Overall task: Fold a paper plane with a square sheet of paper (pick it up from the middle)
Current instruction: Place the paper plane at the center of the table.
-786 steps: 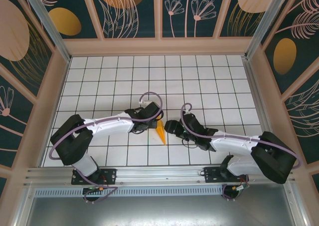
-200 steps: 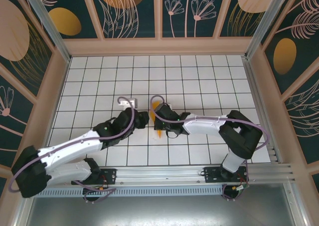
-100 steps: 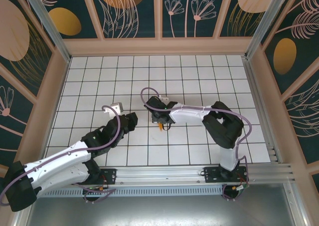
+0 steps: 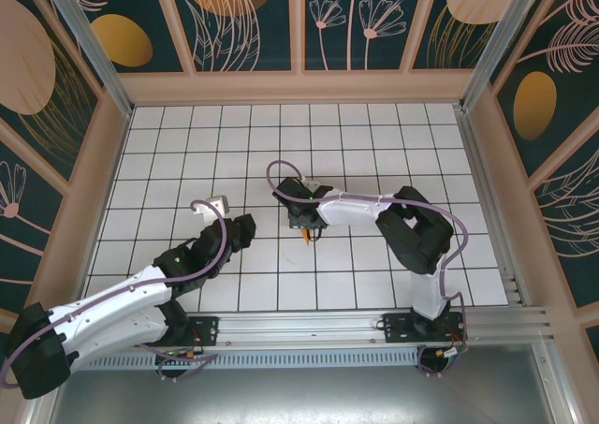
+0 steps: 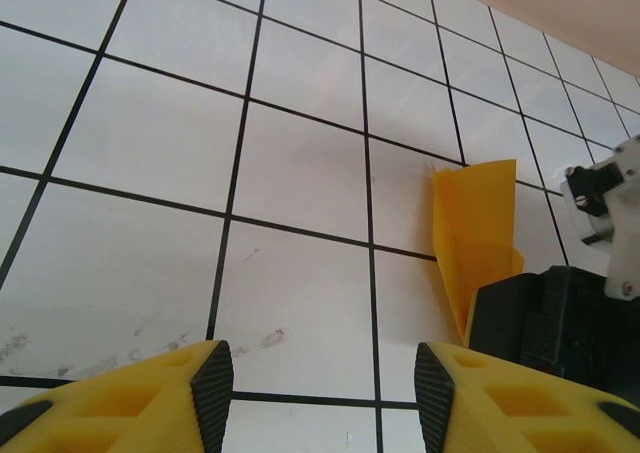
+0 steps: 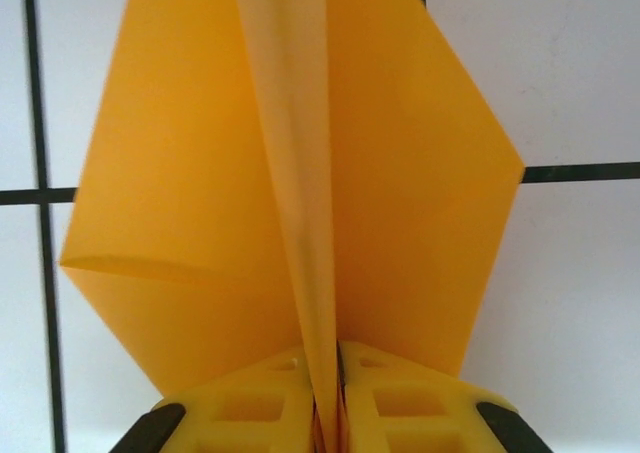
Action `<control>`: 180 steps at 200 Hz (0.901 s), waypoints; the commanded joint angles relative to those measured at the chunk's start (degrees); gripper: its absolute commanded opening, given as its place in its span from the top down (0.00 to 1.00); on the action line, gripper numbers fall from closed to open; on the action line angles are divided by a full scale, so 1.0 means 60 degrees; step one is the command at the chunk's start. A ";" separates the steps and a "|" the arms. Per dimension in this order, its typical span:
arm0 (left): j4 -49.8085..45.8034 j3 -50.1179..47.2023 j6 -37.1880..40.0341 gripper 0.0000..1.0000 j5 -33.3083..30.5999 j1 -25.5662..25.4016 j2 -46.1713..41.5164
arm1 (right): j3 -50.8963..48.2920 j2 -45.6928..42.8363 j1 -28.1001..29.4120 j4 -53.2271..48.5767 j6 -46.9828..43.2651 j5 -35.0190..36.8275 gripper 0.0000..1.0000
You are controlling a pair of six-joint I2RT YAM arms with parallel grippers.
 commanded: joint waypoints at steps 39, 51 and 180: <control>0.0169 -0.0079 0.0045 0.47 0.0229 0.0166 0.0137 | 0.0074 0.0764 -0.0093 -0.0204 -0.0059 -0.0356 0.77; 0.0178 -0.0067 0.0068 0.46 0.0260 0.0188 0.0147 | 0.0104 0.0900 -0.0106 -0.0224 -0.0012 -0.0387 0.75; 0.0339 -0.0083 0.0237 0.46 0.0758 0.0493 0.0327 | 0.2156 0.2412 -0.1378 -0.1330 -0.0816 -0.0160 0.60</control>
